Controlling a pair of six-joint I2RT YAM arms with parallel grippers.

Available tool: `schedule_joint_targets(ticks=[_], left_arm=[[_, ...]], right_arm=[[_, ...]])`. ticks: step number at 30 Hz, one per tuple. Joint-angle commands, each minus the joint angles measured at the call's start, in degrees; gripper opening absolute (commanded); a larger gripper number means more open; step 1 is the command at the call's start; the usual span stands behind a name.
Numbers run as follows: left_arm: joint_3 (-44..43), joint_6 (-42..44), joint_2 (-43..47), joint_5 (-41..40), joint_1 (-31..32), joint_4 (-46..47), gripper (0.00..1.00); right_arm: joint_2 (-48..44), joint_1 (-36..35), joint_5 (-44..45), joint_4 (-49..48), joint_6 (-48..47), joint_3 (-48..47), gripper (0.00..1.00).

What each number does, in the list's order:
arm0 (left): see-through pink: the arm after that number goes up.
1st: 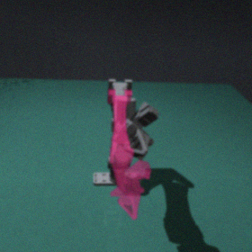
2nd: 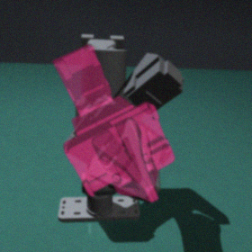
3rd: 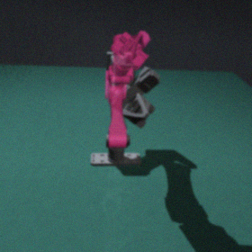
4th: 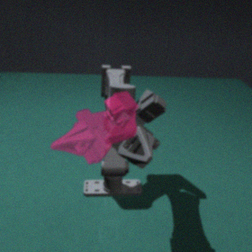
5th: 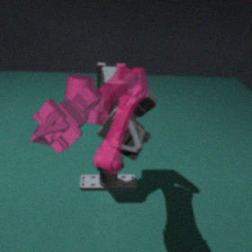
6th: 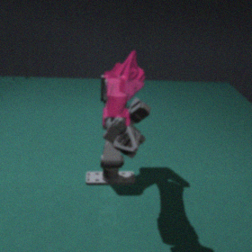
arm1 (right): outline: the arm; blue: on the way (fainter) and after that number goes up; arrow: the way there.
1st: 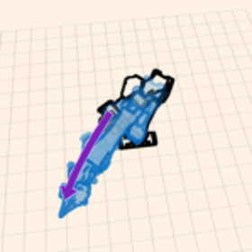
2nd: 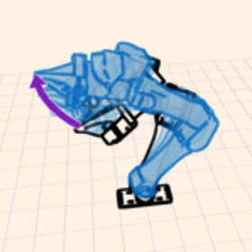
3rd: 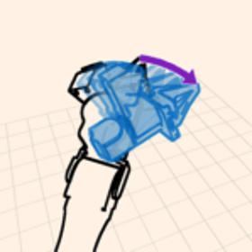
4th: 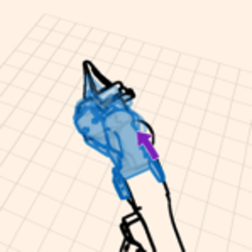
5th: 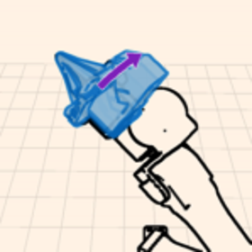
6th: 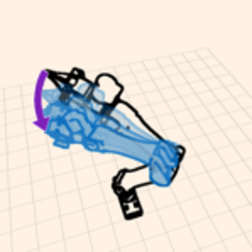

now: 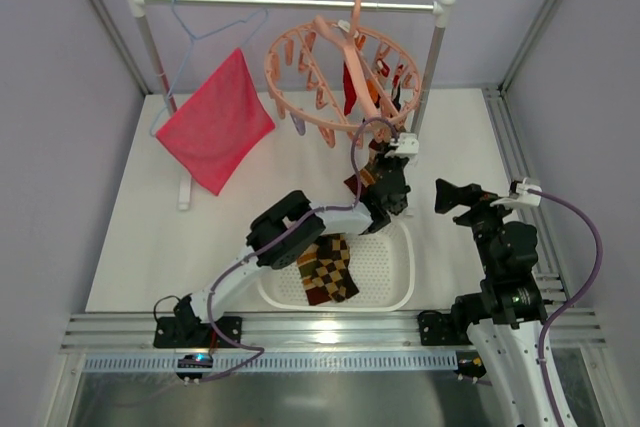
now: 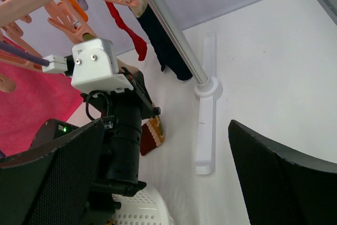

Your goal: Remove the socks clipped to the hanger

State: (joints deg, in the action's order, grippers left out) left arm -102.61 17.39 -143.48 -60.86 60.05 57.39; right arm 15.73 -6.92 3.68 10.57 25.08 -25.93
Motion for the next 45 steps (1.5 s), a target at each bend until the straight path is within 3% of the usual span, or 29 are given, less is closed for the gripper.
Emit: schedule_joint_targets(ticks=[1, 7, 17, 23, 32, 36, 45], left_arm=[[4.0, 3.0, 2.8, 0.6, 1.6, 9.0, 0.00], [12.1, 12.8, 5.9, 0.5, 5.1, 22.7, 0.00], [20.8, 17.6, 11.3, -0.3, 8.3, 29.4, 0.00], [26.1, 16.9, 16.2, 0.0, 10.3, 28.2, 0.00], [34.7, 8.8, 26.0, 4.3, 11.1, 19.1, 0.00], [36.9, 6.4, 28.2, 6.3, 11.1, 15.6, 0.00], [39.0, 2.8, 30.1, 8.0, 11.1, 11.9, 0.00]], right_arm=[[-0.2, -0.1, -0.3, -1.3, -1.2, -1.3, 1.00], [1.4, -0.2, -1.8, -2.6, -0.6, -0.9, 1.00], [5.9, -0.2, -0.8, -2.5, -3.4, -1.9, 1.00], [8.8, -0.2, -4.9, -2.6, -5.1, -6.4, 1.00], [17.1, -0.3, -6.1, -0.8, -9.9, -17.2, 1.00], [23.8, -0.3, -10.8, 0.5, -11.1, -23.4, 1.00], [29.1, -0.4, -22.4, 3.0, -12.6, -31.4, 1.00]])
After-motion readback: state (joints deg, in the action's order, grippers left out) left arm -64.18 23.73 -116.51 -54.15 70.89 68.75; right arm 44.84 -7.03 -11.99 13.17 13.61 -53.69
